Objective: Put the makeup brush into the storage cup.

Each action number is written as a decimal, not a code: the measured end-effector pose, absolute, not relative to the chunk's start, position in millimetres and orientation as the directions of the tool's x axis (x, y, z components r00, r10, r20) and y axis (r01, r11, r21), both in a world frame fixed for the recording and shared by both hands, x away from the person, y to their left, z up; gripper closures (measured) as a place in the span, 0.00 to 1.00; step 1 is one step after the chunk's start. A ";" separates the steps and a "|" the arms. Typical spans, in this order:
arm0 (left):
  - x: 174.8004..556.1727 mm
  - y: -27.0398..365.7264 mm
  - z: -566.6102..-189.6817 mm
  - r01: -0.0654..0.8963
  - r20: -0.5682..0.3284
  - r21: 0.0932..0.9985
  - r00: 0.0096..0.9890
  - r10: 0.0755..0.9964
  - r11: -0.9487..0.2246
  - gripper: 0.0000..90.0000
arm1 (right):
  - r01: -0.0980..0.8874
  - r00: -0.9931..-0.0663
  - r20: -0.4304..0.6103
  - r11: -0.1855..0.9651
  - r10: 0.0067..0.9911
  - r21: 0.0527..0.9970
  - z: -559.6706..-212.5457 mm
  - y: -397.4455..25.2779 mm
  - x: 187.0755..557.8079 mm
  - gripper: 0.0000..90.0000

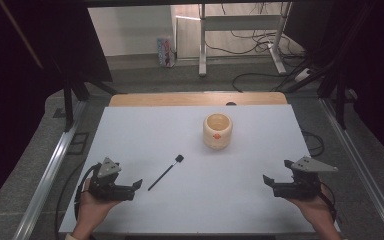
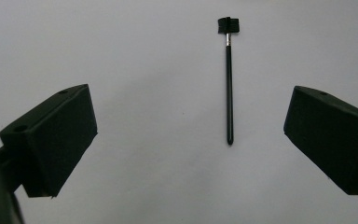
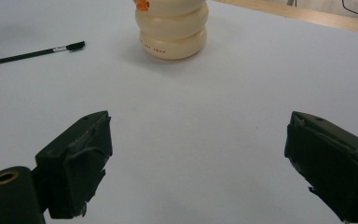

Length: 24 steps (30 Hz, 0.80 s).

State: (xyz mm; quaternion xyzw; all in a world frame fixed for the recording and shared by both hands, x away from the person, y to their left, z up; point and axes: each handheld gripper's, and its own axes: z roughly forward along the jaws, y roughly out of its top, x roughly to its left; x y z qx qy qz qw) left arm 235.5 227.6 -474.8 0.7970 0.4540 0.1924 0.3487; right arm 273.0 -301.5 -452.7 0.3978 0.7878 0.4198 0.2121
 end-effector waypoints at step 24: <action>240.0 213.0 -445.4 0.546 0.065 0.721 0.560 0.826 -0.427 0.02 | 0.455 -0.595 0.022 0.314 0.804 0.833 -453.0 -304.8 273.3 0.08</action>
